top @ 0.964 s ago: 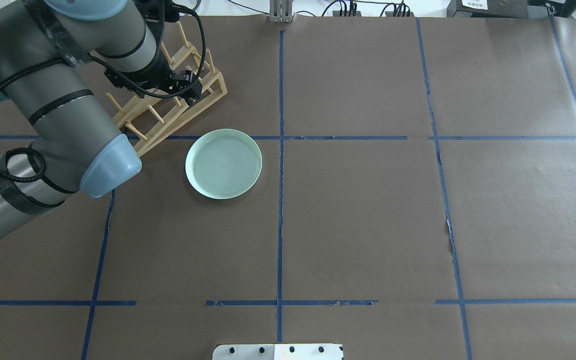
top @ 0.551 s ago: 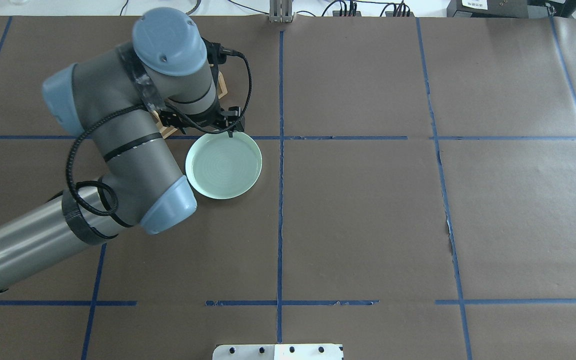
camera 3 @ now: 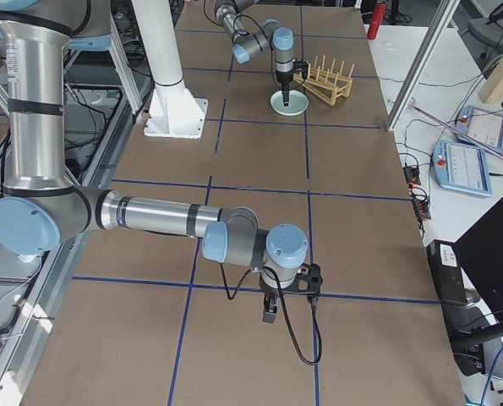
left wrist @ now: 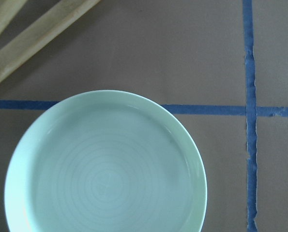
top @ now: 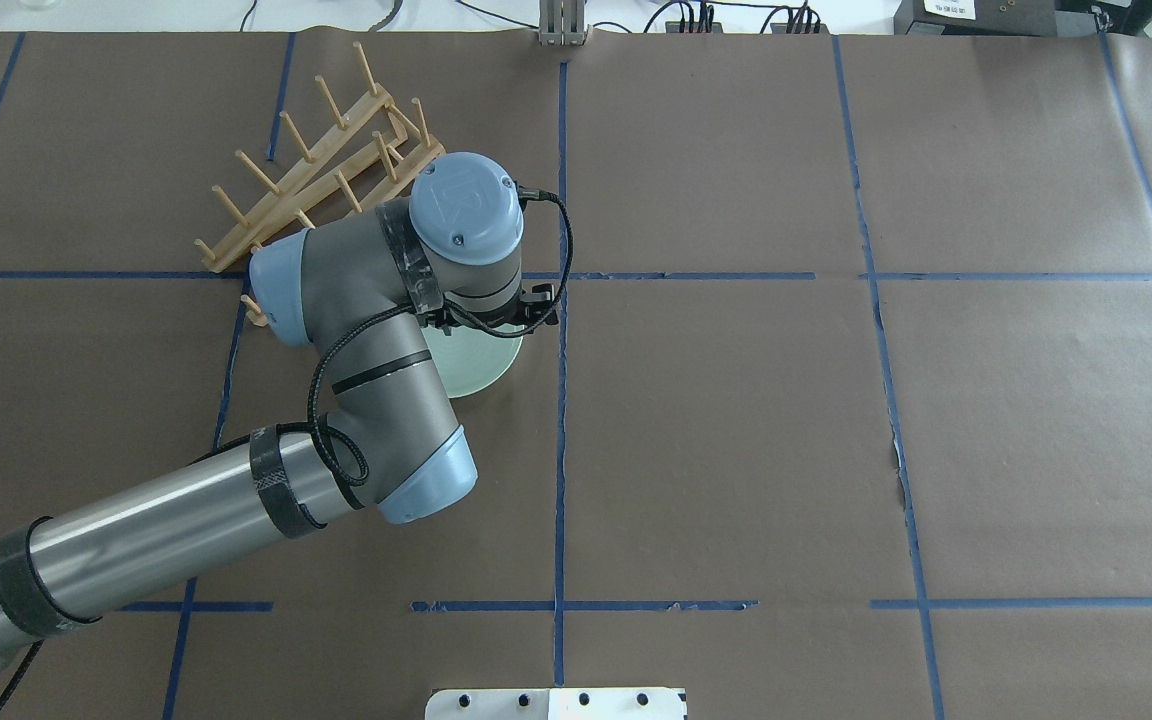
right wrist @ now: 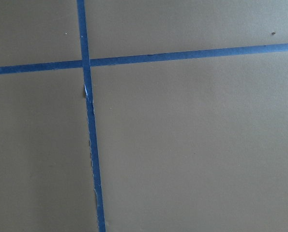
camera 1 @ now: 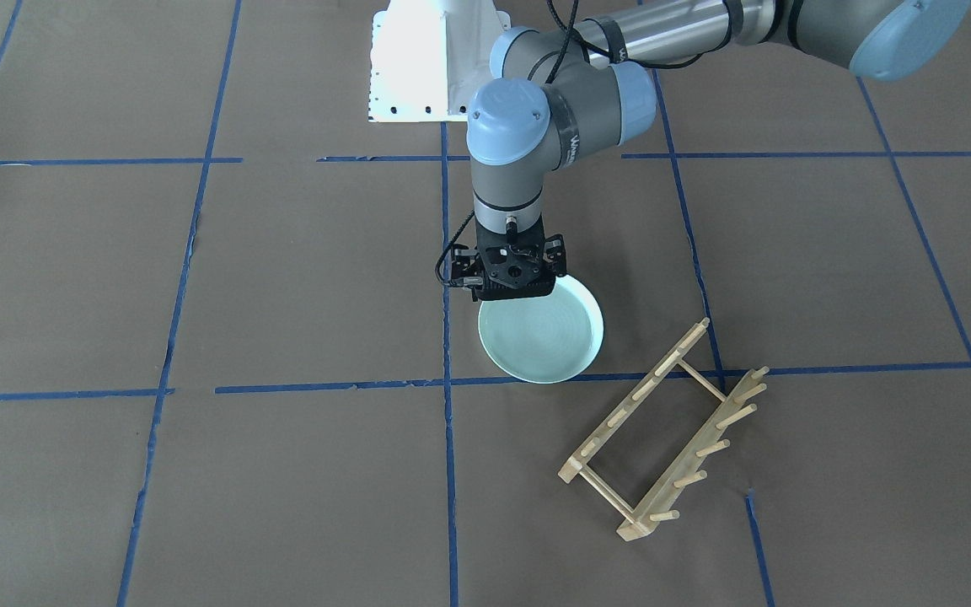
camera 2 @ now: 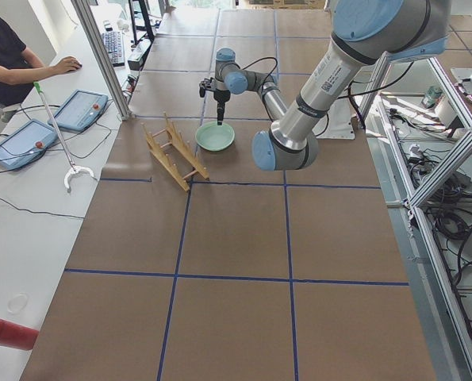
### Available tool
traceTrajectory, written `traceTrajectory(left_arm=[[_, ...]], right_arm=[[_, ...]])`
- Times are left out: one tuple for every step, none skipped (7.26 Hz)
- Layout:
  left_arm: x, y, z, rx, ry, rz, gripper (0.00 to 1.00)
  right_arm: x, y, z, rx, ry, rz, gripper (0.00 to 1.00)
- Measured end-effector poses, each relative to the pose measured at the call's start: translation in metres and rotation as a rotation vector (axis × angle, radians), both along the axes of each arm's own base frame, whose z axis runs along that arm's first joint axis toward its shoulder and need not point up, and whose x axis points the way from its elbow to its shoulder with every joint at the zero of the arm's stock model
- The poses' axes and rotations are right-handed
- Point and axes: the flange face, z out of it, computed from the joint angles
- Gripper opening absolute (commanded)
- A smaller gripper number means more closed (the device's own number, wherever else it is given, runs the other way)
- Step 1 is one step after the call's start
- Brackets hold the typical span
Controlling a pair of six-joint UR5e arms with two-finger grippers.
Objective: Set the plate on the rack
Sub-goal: 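Lower the left gripper onto the plate rim and close on it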
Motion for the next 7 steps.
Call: traceTrajectory(left_arm=[[0.01,0.002,0.007,0.006,0.008,-0.003,1.0],[0.016,0.003,0.01,0.013,0.019,-0.002,1.0],[0.021,0.003,0.014,0.019,0.029,0.001,1.0],[0.027,0.003,0.019,0.023,0.035,0.004,0.98],[0.03,0.003,0.023,0.025,0.038,0.006,0.9],[0.033,0.003,0.025,0.027,0.041,0.009,0.78],[0.034,0.004,0.026,0.028,0.043,0.011,0.56]], right_arm=[[0.0,0.0,0.0,0.0,0.0,0.0,1.0],[0.0,0.0,0.0,0.0,0.0,0.0,1.0],[0.0,0.0,0.0,0.0,0.0,0.0,1.0],[0.0,0.0,0.0,0.0,0.0,0.0,1.0],[0.0,0.0,0.0,0.0,0.0,0.0,1.0],[0.0,0.0,0.0,0.0,0.0,0.0,1.0],[0.0,0.0,0.0,0.0,0.0,0.0,1.0]])
